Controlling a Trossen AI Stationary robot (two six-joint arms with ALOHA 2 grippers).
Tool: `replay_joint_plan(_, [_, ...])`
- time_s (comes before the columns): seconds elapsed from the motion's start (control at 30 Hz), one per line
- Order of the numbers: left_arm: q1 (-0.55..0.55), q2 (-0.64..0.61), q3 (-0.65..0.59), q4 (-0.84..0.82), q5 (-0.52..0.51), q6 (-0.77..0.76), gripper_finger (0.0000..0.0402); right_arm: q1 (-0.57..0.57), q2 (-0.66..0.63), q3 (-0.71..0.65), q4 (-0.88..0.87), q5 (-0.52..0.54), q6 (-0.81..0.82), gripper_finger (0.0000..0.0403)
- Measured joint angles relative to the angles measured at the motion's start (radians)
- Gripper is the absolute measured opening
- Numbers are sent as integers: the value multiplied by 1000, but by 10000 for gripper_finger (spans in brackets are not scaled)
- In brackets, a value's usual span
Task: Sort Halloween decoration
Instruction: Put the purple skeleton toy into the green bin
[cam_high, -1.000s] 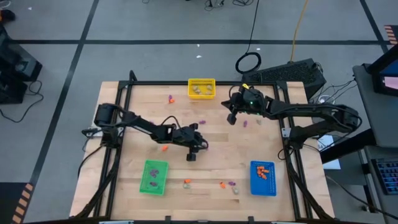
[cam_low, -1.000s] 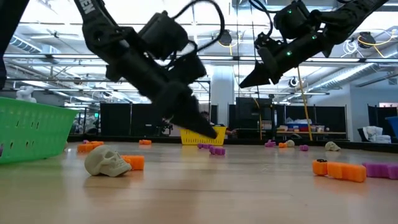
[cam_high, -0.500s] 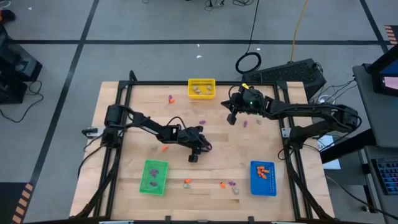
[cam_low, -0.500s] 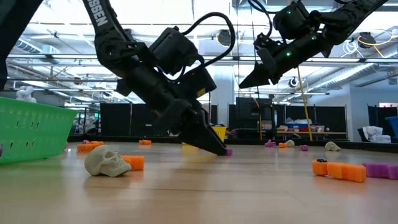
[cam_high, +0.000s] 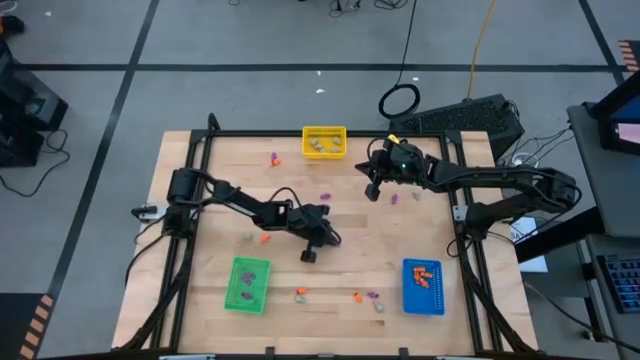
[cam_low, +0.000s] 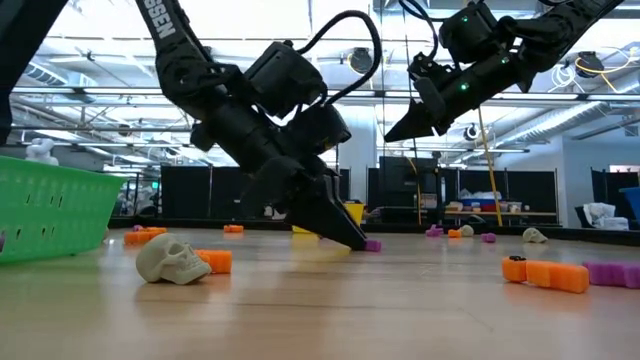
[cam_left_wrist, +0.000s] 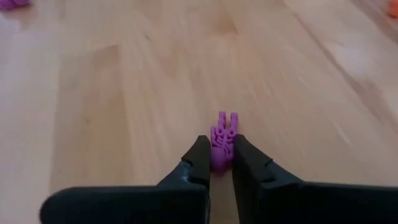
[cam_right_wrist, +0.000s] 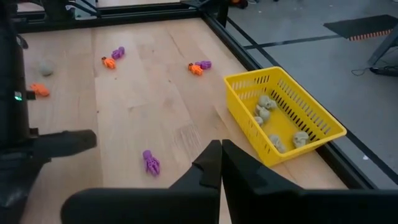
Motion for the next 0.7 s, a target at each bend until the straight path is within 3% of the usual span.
replay_joint_plan(0.17, [-19,-90,-4,-138,11,27,25,0,0,0,-6,0,0,0])
replay_joint_plan(0.43, [-103,-347,-3,-432,9,18,23,0,0,1,-10,0,0,0])
replay_joint_plan(0.7, [-269,-580,-2,-737,2,-197,20,0,0,1,-14,0,-3,0])
